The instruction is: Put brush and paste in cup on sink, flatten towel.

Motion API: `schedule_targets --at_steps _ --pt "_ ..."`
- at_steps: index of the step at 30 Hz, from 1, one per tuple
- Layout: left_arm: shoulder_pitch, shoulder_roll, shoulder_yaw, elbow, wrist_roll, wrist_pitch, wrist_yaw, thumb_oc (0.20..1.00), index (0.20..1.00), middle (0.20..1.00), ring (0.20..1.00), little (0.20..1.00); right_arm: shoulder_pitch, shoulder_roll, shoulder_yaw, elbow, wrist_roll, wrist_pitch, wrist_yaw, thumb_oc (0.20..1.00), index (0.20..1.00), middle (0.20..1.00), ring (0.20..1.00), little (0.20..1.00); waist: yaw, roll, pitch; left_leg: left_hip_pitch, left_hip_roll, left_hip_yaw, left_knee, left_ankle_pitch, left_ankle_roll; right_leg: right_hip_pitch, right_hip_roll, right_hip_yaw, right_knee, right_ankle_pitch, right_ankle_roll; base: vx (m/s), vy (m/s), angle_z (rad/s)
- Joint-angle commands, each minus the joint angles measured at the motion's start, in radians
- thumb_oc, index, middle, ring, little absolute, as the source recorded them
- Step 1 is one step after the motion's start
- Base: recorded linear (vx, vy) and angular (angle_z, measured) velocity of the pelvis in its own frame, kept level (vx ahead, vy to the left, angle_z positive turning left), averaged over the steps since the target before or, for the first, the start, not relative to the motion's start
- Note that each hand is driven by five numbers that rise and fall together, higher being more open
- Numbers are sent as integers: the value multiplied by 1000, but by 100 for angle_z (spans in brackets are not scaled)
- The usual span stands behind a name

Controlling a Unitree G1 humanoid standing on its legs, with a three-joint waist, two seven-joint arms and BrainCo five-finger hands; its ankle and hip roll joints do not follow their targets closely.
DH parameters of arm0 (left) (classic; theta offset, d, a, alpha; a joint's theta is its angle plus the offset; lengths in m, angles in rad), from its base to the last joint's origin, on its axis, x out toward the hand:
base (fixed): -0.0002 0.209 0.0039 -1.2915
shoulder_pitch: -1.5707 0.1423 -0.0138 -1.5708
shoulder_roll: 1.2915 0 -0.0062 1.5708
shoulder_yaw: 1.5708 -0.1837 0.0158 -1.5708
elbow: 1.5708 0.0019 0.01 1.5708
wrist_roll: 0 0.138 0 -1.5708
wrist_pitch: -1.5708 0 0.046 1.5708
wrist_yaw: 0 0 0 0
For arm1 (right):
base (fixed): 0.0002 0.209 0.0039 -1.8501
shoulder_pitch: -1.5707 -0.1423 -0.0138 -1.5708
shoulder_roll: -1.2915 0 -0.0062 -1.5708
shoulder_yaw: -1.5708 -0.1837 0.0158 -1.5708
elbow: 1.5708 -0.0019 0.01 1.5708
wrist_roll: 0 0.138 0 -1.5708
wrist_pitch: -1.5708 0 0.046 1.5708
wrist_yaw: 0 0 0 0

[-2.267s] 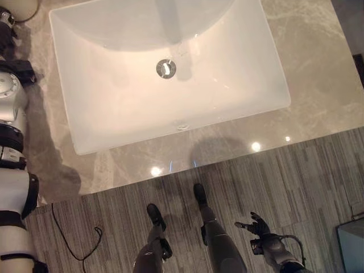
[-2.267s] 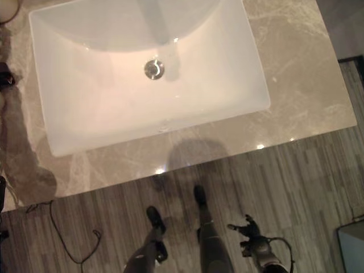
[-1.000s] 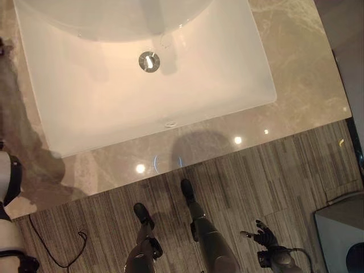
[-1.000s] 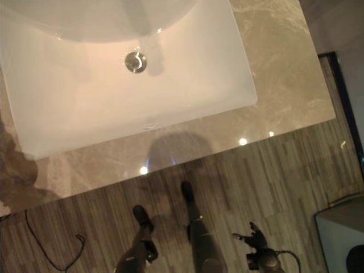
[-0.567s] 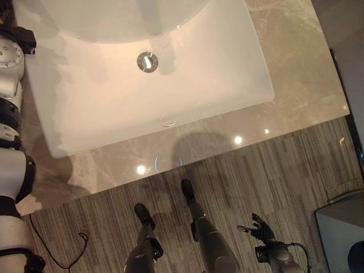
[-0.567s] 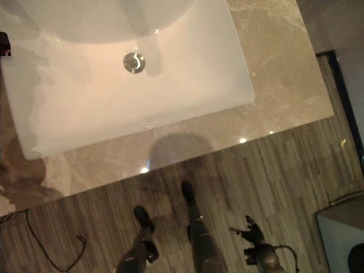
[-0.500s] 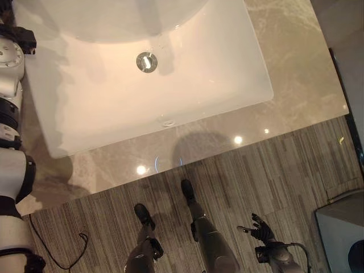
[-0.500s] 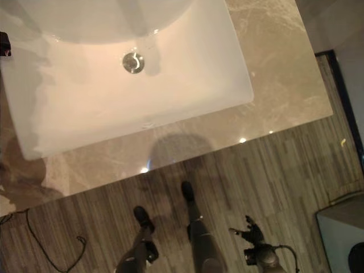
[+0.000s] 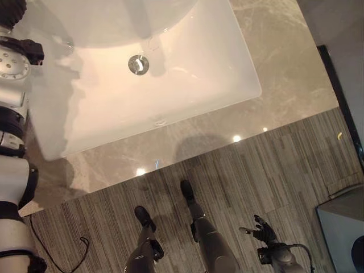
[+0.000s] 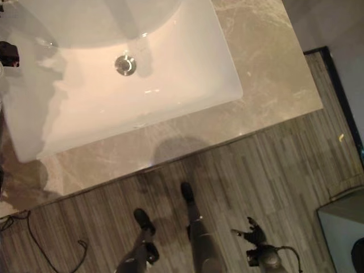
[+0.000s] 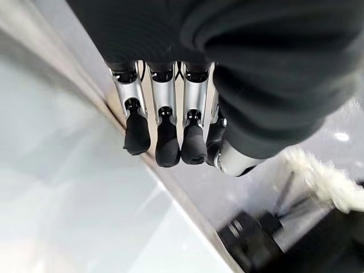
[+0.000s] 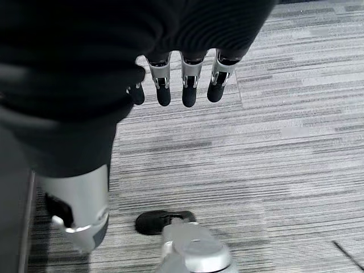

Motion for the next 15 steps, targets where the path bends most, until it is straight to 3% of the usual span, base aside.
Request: schedule_targets --at_steps 1,8,14,15 --pt "-12 51 75 98 -15 -24 78 200 200 200 200 200 48 -75 -20 39 -10 -7 -13 1000 1000 1000 1000 1000 5 52 -31 23 66 -135 6 7 -92 6 -100 -66 0 34 154 0 0 0" --pt "-96 64 128 199 -134 -5 141 200 200 200 200 200 44 -78 -6 28 12 -4 -27 1000 1000 1000 1000 1000 -4 50 -32 10 67 -145 6 6 -94 -3 -100 -66 0 33 156 21 1 0" --pt "-186 100 86 212 -236 -16 92 200 200 200 200 200 63 -97 -13 10 12 -1 -24 1000 1000 1000 1000 1000 -7 57 -33 -13 66 -144 6 10 -100 -22 -97 -59 0 38 159 5 1 0" --pt "-228 103 38 223 -223 -6 76 200 200 200 200 200 63 -106 -27 16 17 0 -23 1000 1000 1000 1000 1000 -6 65 -34 -27 64 -147 6 11 -100 -35 -99 -60 0 40 160 0 0 0"
